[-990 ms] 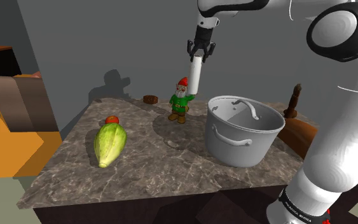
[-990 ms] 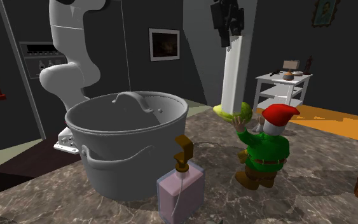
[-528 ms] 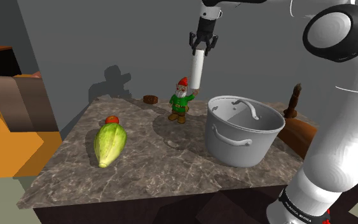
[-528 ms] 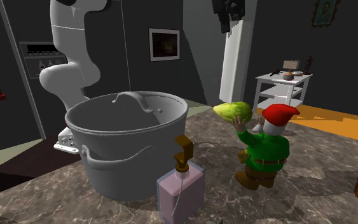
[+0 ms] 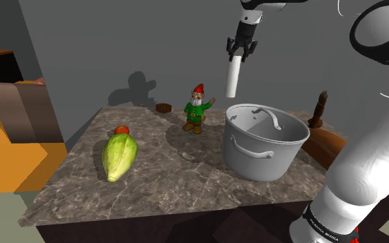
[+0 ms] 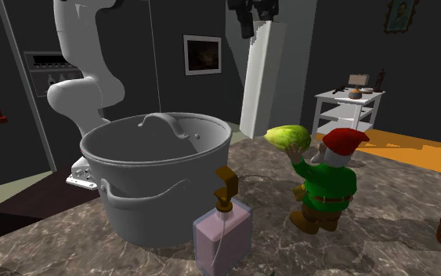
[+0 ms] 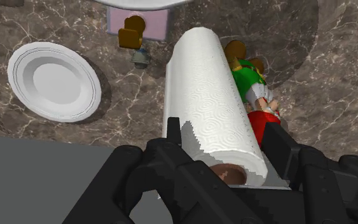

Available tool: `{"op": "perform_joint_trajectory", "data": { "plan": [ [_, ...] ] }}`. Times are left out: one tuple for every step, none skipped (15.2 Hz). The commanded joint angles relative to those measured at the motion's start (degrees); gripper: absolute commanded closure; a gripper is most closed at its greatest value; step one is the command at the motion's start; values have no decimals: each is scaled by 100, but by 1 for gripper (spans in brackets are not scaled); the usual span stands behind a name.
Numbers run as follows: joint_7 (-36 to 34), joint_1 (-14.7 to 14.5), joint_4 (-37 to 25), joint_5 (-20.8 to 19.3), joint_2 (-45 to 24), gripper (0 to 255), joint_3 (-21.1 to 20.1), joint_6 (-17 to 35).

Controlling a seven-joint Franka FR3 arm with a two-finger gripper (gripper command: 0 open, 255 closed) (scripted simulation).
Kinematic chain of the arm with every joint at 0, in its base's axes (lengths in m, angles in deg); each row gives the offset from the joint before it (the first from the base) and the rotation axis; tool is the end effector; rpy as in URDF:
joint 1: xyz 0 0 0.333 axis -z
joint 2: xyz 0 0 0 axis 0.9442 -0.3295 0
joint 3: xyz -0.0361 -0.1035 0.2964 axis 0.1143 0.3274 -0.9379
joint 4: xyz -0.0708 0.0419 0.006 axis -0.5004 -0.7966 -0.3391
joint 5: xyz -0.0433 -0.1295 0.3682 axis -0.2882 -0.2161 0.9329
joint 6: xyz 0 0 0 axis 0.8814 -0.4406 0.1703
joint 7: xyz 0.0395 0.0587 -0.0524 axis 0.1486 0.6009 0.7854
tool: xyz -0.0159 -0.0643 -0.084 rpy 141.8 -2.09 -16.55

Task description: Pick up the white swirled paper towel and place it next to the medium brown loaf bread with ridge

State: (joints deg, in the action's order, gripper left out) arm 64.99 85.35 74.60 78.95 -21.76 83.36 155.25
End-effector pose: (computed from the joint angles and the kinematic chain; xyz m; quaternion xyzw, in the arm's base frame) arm 0.5423 -0.2017 0.6558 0.9555 -0.2768 0.0974 0.0301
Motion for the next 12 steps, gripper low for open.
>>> {"op": "perform_joint_trajectory", "data": {
  "plan": [
    [252,125,89,44,90,255,117,10],
    [383,189,154,63,144,255,183,27],
    [514,253,212,83,191,255,248,41],
    [647,318,261,103,233,255,314,54],
    [781,382,303,124,268,255,382,63],
    [915,446,337,144,297,255,451,71],
    [1051,510,364,166,320,255,521,77],
    [1188,573,382,188,337,255,593,80],
    [1326,638,394,211,348,255,663,82],
    [1465,702,398,236,353,255,736,82],
    [1605,767,394,262,351,255,809,79],
    [1746,833,383,290,343,255,882,75]
  ]
}}
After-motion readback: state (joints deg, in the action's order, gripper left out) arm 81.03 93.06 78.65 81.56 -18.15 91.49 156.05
